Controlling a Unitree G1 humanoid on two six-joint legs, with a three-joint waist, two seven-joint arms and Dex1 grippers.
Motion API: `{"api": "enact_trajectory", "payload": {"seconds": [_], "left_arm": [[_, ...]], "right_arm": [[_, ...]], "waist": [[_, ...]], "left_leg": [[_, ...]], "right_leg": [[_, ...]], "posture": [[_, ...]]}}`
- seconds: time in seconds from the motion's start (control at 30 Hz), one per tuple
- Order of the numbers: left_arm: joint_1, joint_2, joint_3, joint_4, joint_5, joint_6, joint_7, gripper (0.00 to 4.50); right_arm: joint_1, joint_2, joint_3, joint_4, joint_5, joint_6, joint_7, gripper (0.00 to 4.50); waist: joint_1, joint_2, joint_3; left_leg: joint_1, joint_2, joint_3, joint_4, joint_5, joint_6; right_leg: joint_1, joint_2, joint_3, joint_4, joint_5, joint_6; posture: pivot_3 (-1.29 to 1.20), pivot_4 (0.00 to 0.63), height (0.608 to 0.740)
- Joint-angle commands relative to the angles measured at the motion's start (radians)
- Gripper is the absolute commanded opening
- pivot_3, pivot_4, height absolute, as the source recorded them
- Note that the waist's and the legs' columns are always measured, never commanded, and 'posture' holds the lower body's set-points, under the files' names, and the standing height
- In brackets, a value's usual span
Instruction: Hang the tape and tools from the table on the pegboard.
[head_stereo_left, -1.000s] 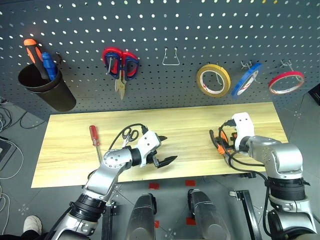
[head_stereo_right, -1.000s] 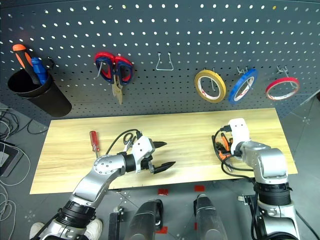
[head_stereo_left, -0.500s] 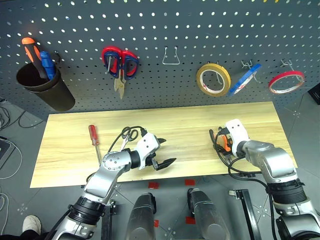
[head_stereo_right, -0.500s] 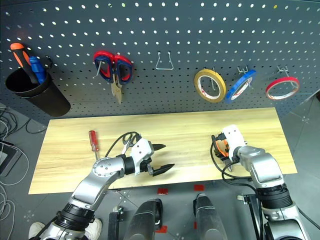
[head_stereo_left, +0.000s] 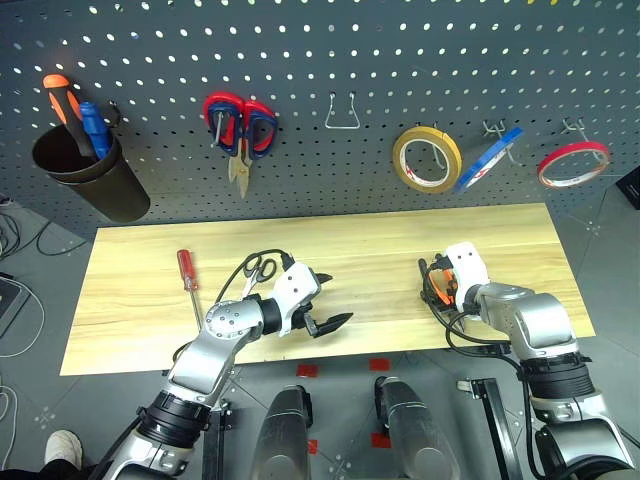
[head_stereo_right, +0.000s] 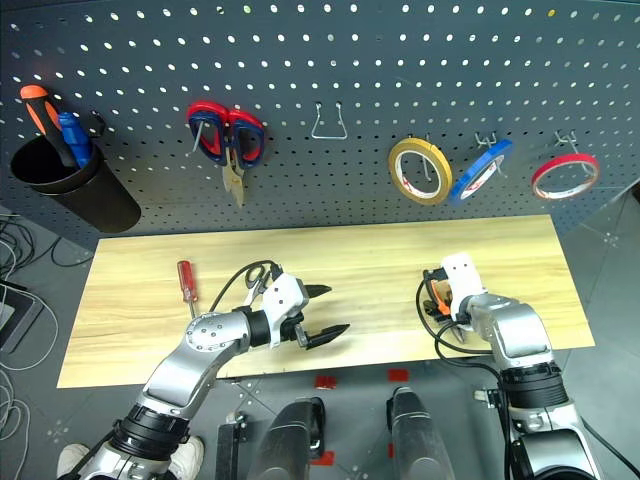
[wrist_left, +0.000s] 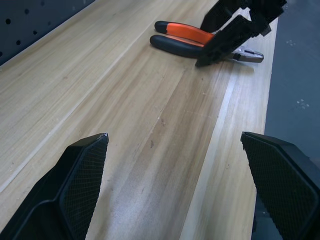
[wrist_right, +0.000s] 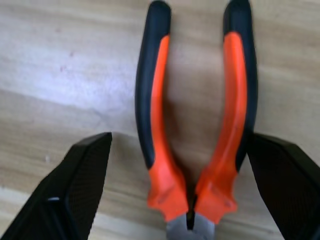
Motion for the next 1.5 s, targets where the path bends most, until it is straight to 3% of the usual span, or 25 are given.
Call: {"api": "enact_trajectory", "payload": {"seconds": [0.03, 0.17, 0.2, 0.47, 0.63, 0.87, 0.97, 1.17, 1.5], "left_arm": [[0.011, 0.003, 0.001, -0.037, -0.009, -0.003, -0.009, 4.5], [0.011, 0.004, 0.001, -0.036, -0.009, -0.003, -0.011, 4.5], [0.011, 0.004, 0.001, -0.036, -0.009, -0.003, -0.011, 4.5], [0.009, -0.005, -0.003, -0.039, -0.009, -0.002, -0.006, 4.5], [0.046, -0.002, 0.008, -0.121, -0.057, 0.047, -0.016, 4.5], [0.158, 0.037, 0.077, -0.34, -0.177, 0.178, 0.004, 4.5], [0.196, 0.044, 0.128, -0.422, -0.215, 0.233, 0.045, 4.5], [0.217, -0.009, 0.217, -0.532, -0.265, 0.322, 0.203, 4.5], [0.119, -0.093, 0.25, -0.47, -0.204, 0.262, 0.369, 4.5]], "right_arm": [[-0.008, -0.007, -0.006, 0.026, -0.007, -0.023, 0.013, 4.11], [-0.015, -0.034, 0.02, 0.042, -0.017, -0.046, 0.04, 2.98], [-0.015, -0.043, 0.028, 0.042, -0.021, -0.048, 0.048, 2.91], [-0.027, -0.076, 0.051, 0.049, -0.035, -0.076, 0.082, 2.91], [-0.003, -0.109, 0.064, -0.07, -0.006, -0.164, 0.172, 2.91], [0.044, -0.073, 0.066, -0.255, 0.005, -0.329, 0.217, 2.91], [0.049, -0.015, 0.05, -0.323, 0.033, -0.387, 0.208, 2.91], [0.016, 0.112, 0.074, -0.425, 0.025, -0.495, 0.146, 2.91], [-0.199, 0.271, 0.053, -0.244, -0.096, -0.857, -0.014, 2.91]], "waist": [[-0.001, 0.0, 0.0], [0.0, 0.0, 0.002], [0.0, 0.0, 0.002], [0.0, 0.0, 0.003], [-0.001, 0.0, 0.003], [-0.001, 0.0, 0.0], [0.001, 0.0, -0.009], [0.015, -0.001, -0.064], [0.071, -0.009, -0.207]], "left_leg": [[0.0, 0.0, 0.0, 0.0, 0.0, 0.0], [0.0, 0.0, 0.0, 0.0, 0.0, 0.0], [0.0, 0.0, 0.0, 0.0, 0.0, 0.0], [0.0, 0.0, 0.0, 0.0, 0.0, 0.0], [-0.002, 0.0, 0.0, -0.001, 0.0, 0.0], [-0.015, 0.001, -0.003, 0.0, 0.005, -0.009], [-0.019, 0.001, -0.009, 0.0, 0.008, -0.011], [-0.029, -0.001, -0.021, 0.0, 0.012, -0.013], [-0.03, -0.015, -0.025, -0.002, 0.016, -0.015]], "right_leg": [[0.0, 0.0, 0.0, 0.0, 0.0, 0.0], [0.0, 0.0, 0.0, 0.0, 0.0, 0.0], [0.0, 0.0, 0.0, 0.0, 0.0, 0.0], [0.0, 0.0, 0.0, -0.001, 0.0, 0.0], [-0.001, -0.001, 0.0, -0.001, 0.0, 0.0], [-0.016, -0.005, -0.003, 0.002, 0.0, 0.0], [-0.017, -0.007, -0.009, 0.003, 0.0, 0.0], [-0.02, -0.011, -0.021, 0.0, 0.0, 0.0], [-0.017, -0.01, -0.028, -0.001, 0.0, 0.0]], "posture": [[0.07, 0.414, 0.74], [0.07, 0.416, 0.74], [0.07, 0.416, 0.74], [0.07, 0.405, 0.74], [0.07, 0.378, 0.74], [0.08, 0.31, 0.74], [0.1, 0.249, 0.74], [0.15, 0.149, 0.74], [0.21, 0.026, 0.74]]}}
